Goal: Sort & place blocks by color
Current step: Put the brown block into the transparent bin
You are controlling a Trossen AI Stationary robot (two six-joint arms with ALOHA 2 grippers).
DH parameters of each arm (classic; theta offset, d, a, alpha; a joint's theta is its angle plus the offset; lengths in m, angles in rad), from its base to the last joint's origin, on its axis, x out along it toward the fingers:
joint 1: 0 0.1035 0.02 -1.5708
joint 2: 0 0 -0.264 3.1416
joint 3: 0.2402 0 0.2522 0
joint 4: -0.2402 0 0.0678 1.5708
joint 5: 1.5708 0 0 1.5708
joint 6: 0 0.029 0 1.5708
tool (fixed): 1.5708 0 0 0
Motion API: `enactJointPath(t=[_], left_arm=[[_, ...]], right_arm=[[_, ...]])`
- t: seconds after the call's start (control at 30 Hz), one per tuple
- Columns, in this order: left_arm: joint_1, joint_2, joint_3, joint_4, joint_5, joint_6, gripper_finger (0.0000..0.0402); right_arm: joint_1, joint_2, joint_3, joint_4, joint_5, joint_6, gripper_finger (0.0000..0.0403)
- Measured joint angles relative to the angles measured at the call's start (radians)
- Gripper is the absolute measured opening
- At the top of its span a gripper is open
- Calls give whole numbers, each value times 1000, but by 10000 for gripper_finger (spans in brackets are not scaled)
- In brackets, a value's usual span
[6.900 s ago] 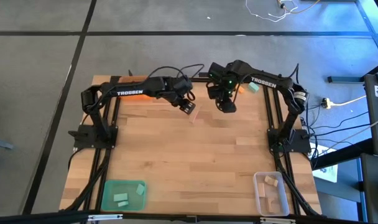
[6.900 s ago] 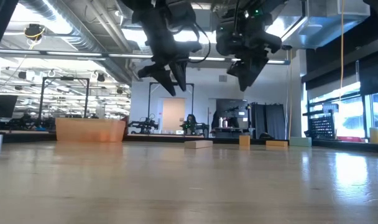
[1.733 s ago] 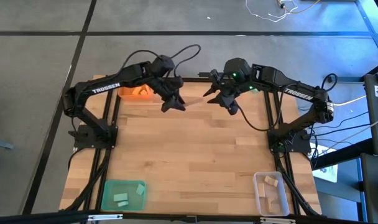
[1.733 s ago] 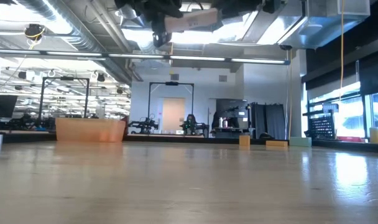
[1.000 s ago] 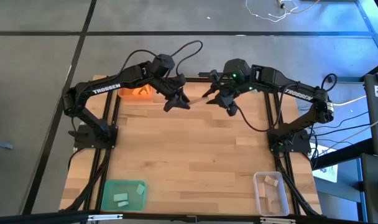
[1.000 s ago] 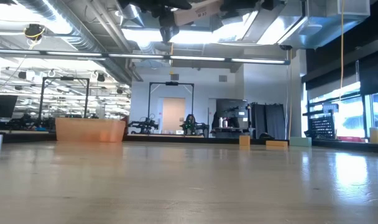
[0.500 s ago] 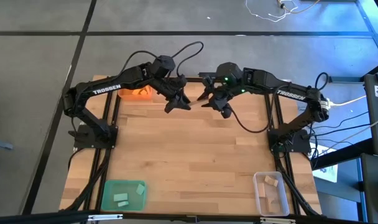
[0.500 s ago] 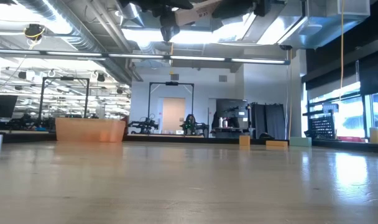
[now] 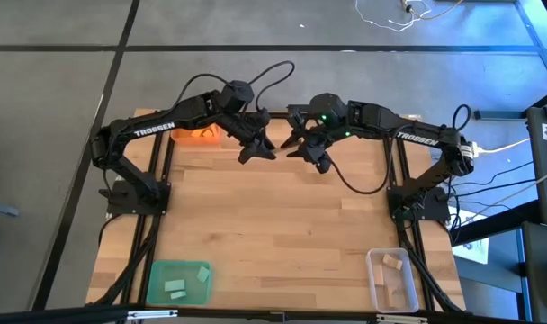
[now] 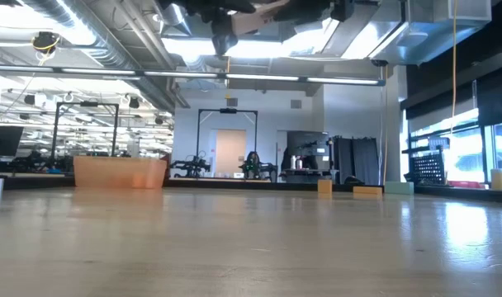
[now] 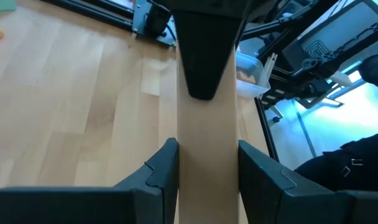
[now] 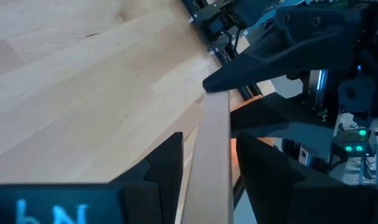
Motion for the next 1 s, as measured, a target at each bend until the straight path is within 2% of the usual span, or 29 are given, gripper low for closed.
enactJointPath(t=[0.17, 0.5, 0.83, 1.0], left_arm=[[0, 0, 0, -11, -16, 0, 119], [0, 0, 0, -11, -14, -5, 119], [0, 0, 0, -12, -54, -2, 119], [-2, 0, 0, -14, -102, 2, 162]], right_arm=[[4, 0, 0, 1, 0, 2, 145], [4, -2, 0, 6, 32, 21, 83], [5, -2, 0, 3, 69, 22, 78], [19, -2, 0, -1, 82, 38, 75]])
